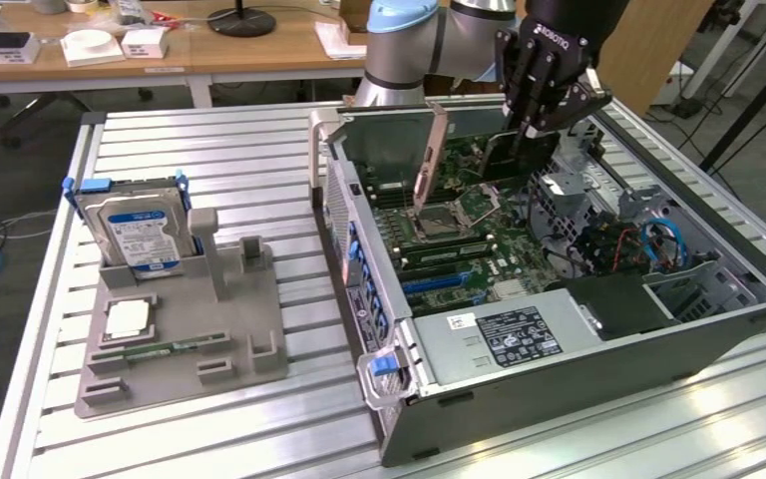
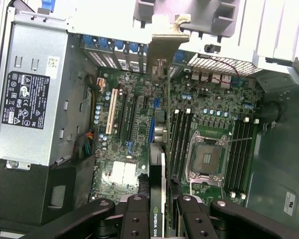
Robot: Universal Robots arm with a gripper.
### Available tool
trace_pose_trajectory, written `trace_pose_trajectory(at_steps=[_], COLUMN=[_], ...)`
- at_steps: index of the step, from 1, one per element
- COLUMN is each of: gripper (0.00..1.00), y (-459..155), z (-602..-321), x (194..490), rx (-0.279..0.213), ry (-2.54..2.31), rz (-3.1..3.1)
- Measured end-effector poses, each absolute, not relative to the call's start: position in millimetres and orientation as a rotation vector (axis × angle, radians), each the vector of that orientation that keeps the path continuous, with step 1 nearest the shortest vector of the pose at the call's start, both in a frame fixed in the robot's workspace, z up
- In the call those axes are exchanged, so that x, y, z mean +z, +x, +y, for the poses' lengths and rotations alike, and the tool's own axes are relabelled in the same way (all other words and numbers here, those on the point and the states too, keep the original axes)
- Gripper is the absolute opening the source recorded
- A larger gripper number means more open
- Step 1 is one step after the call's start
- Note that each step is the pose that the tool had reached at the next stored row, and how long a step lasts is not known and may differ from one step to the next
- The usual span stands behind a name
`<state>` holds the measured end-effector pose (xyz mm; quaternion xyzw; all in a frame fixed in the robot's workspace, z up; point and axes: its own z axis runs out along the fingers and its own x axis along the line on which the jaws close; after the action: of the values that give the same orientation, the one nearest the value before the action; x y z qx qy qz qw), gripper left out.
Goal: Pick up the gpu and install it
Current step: 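Insert the gpu into the slot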
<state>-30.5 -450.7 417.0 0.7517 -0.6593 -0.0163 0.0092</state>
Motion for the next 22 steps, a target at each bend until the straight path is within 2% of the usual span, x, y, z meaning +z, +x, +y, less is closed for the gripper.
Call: trace_pose_trajectory(at_steps=[22], gripper=[0.26], y=[-30.5], z=[-450.7], x=[410.7], rx=[-0.053], ry=[2.198], rz=[-2.222])
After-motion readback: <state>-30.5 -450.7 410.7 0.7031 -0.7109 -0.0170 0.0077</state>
